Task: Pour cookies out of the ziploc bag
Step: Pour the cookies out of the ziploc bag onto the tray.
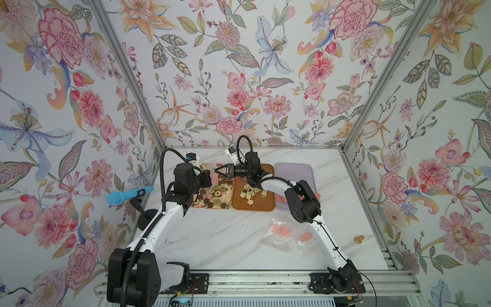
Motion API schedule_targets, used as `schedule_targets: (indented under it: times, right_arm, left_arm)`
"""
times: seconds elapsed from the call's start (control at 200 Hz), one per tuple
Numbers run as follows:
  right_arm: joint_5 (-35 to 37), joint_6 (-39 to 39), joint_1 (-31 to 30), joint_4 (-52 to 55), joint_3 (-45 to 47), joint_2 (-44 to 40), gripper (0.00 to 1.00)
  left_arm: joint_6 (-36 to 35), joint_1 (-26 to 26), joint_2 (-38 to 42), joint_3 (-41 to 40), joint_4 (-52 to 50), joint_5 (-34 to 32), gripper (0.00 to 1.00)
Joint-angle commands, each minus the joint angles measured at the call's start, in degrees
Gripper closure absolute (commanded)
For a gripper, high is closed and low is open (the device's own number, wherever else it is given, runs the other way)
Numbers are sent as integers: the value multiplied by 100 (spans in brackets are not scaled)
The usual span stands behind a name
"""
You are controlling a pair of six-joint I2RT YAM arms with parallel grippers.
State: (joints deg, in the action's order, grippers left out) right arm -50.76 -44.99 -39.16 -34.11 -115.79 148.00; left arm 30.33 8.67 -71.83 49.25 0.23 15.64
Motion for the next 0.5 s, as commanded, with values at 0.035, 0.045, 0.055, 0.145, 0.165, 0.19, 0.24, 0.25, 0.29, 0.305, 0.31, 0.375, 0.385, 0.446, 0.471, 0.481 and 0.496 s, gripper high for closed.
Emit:
schedule_targets:
  times: [0.035,0.045,0.055,0.145,0.165,0.19,0.24,0.25,0.29,0.305,0.31,0.375,0.385,0.446,0.471,0.481,0.496]
  right_arm:
    - [-66,118,75,-60,-4,-327,100]
    - [-61,115,75,-61,8,-336,100]
    - [-71,114,75,-61,18,-352,100]
    - [-91,122,66,-13,47,-492,100]
    - [-94,122,67,3,56,-535,100]
    - [-87,127,58,55,60,-583,100]
    - [-48,191,41,253,69,-697,100]
    - [-48,210,33,295,75,-726,100]
    - [-48,287,10,403,127,-829,100]
    - [-33,313,-4,437,161,-877,100]
    - [-27,328,-4,447,174,-891,100]
    - [97,477,-38,607,356,-1116,100]
    - [101,499,-43,620,397,-1151,100]
    - [150,588,-72,659,591,-1349,100]
    - [188,609,-79,710,656,-1432,100]
    - [200,620,-77,736,687,-1481,100]
    - [213,627,-77,768,745,-1528,100]
  left_arm:
    - [-155,21,240,-95,-55,-271,100]
    - [-153,21,251,-99,-55,-283,100]
    - [-144,21,267,-100,-57,-290,100]
    - [-185,22,334,-92,-161,-237,99]
    - [-208,22,351,-92,-185,-233,93]
    - [-229,19,385,-100,-214,-234,85]
    - [-300,21,490,-130,-233,-223,67]
    - [-313,21,518,-139,-238,-213,64]
    - [-354,21,636,-176,-242,-239,59]
    - [-359,19,688,-186,-255,-266,58]
    - [-364,20,706,-187,-262,-273,57]
    - [-427,24,918,-214,-346,-387,53]
    - [-441,22,952,-219,-365,-406,53]
    - [-497,23,1147,-229,-460,-438,48]
    - [-520,22,1238,-232,-498,-426,46]
    - [-521,21,1276,-239,-511,-416,45]
    - [-532,25,1341,-241,-529,-411,43]
